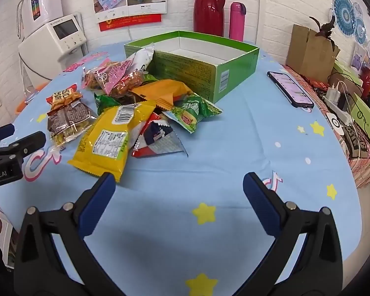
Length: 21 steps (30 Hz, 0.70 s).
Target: Organize snacks
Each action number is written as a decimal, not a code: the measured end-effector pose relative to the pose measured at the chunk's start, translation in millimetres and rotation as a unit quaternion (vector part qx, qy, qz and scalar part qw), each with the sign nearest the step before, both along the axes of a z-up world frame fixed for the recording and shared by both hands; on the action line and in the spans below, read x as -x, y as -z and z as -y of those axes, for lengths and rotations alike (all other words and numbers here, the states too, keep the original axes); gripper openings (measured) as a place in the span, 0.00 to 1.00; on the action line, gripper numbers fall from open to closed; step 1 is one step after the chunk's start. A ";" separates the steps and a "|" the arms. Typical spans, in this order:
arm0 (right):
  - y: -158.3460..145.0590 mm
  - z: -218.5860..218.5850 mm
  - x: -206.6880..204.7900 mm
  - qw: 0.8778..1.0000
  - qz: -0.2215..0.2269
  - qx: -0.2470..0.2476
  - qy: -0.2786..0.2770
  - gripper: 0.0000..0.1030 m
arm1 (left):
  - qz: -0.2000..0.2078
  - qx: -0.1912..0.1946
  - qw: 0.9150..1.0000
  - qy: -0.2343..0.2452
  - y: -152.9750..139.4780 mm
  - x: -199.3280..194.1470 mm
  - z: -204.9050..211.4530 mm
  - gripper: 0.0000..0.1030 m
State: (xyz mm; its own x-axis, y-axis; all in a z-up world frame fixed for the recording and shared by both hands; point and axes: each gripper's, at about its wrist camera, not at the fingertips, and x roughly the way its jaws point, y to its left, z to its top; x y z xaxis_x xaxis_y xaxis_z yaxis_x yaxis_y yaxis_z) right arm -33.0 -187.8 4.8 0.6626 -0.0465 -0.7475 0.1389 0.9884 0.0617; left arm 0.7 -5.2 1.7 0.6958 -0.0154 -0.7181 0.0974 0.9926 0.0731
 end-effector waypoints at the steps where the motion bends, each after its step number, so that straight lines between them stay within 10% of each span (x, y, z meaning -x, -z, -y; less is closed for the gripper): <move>1: 0.5 0.2 -0.5 1.000 -0.001 0.000 0.000 1.00 | 0.000 0.000 1.000 0.002 0.5 -2.4 0.6 1.00; 21: 5.8 -2.2 -6.5 1.000 -0.012 0.000 -0.001 1.00 | -0.006 0.007 1.000 0.004 4.4 -4.9 -0.5 1.00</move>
